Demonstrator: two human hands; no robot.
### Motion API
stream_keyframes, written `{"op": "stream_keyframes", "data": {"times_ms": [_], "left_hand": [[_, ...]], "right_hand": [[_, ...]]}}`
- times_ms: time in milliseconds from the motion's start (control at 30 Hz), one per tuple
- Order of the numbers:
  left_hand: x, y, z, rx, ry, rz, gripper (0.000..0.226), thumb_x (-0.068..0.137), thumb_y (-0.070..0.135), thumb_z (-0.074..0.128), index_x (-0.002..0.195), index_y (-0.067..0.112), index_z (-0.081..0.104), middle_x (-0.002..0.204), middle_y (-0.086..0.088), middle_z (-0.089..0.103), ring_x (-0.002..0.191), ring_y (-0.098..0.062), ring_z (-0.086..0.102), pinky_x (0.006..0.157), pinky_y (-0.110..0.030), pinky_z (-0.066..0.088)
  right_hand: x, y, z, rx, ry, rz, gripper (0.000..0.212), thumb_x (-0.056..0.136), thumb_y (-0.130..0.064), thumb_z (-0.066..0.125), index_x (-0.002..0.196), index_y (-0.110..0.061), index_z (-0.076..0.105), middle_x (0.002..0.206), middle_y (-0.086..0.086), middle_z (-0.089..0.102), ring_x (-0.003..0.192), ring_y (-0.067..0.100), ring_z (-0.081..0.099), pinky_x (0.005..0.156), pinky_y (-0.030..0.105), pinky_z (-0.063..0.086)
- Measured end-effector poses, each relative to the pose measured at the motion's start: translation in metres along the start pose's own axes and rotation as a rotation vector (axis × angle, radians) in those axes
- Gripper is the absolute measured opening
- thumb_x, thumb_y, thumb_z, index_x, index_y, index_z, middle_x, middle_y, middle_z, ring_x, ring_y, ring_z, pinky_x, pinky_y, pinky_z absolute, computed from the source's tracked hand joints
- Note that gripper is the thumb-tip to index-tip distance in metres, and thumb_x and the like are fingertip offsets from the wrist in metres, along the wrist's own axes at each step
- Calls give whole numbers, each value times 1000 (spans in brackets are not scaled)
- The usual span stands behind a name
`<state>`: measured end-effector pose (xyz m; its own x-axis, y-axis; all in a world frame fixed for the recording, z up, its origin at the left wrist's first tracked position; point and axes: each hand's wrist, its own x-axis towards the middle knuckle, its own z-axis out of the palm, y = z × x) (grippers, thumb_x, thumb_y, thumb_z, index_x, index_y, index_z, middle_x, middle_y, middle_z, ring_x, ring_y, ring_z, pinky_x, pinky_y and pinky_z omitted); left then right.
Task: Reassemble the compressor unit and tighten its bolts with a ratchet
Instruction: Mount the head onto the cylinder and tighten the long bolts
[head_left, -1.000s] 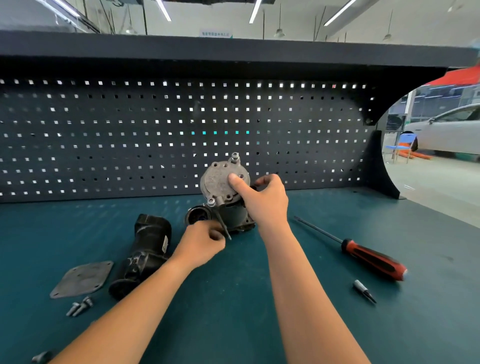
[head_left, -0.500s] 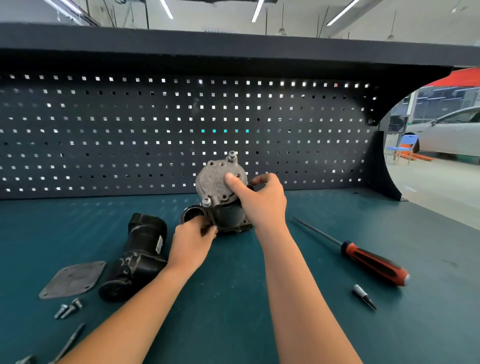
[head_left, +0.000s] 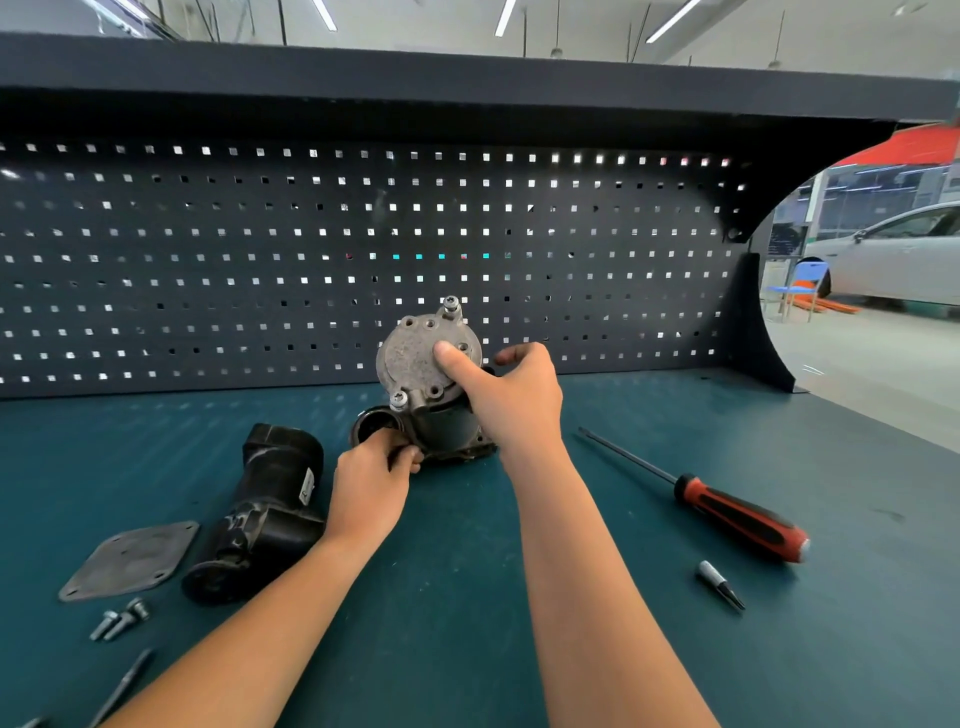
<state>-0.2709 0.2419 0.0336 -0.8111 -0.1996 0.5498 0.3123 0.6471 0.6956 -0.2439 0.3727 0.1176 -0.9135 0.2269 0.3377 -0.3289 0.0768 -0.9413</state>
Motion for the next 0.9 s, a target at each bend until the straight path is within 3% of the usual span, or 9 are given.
{"op": "stream_keyframes", "data": {"times_ms": [267,467,633,833,900], "left_hand": [[1,-2,2,-36,35,10,13,89,5,55,88,9,67,75,7,66,78,-13,67,84,-33,52],[0,-4,0,34,50,21,11,88,12,57,88,10,68,80,-5,71,78,-22,67,78,-36,51],[1,1,-8,314,63,136,17,89,20,58,93,11,72,89,-10,71,86,-33,63,70,-39,50],[10,8,-22,417,-165,-30,13,87,17,54,89,13,67,93,-13,68,90,-34,61,71,-34,48],[16,12,-34,378,-91,-36,14,86,12,53,88,10,67,91,-16,69,91,-37,62,73,-34,48]], "right_hand": [[-1,1,3,14,-15,3,54,70,-47,76,98,-17,41,87,-10,44,89,14,51,71,27,42],[0,2,2,1,-38,-8,53,71,-47,75,97,-16,40,84,-12,41,74,0,41,57,18,35],[0,1,2,-20,-44,8,53,71,-47,75,95,-15,41,84,-12,41,73,0,41,58,19,36],[0,2,3,-37,-33,12,53,70,-47,76,93,-16,40,85,-9,44,79,9,47,67,25,38],[1,1,3,-39,-25,6,52,70,-47,76,93,-16,41,84,-10,43,80,10,46,68,25,37]]}}
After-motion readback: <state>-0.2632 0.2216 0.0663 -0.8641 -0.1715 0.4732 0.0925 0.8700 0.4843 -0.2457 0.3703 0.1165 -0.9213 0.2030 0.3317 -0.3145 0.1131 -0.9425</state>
